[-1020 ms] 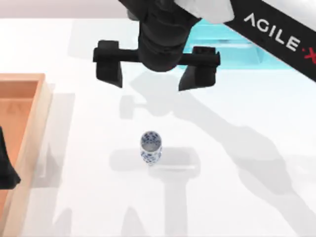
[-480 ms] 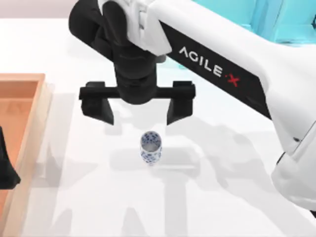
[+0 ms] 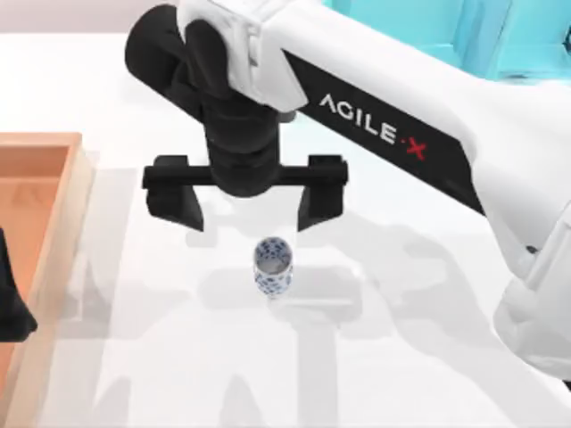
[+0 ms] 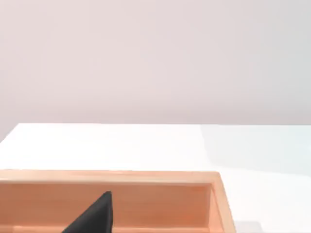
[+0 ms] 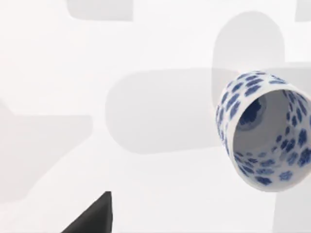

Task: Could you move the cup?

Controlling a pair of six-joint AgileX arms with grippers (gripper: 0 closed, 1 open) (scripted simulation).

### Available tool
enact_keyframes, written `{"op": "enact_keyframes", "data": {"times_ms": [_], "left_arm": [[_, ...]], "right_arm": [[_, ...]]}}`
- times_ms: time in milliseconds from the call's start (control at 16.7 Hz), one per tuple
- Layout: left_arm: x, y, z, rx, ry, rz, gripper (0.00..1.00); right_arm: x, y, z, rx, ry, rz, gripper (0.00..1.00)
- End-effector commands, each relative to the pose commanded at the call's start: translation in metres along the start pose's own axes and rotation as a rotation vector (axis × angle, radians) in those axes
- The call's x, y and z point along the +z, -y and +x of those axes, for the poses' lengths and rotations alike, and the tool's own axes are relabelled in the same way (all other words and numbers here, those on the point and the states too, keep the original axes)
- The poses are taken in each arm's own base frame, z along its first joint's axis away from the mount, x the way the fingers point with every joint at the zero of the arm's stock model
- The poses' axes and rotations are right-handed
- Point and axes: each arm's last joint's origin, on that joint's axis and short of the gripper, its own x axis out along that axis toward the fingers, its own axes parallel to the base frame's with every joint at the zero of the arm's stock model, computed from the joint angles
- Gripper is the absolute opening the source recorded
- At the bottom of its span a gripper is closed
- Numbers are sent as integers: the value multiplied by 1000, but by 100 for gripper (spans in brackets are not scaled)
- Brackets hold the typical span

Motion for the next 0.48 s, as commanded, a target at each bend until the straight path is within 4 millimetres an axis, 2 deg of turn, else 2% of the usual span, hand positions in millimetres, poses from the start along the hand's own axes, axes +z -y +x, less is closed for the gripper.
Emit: {"op": "enact_keyframes", "data": {"times_ms": [300,480], "left_arm": [[0,0,0,0,0,0,100],[0,0,0,0,0,0,100]], "right_arm": [[-1,-1,62,-4,-3,0,100],[-3,1,82,-3,-3,0,100]]}}
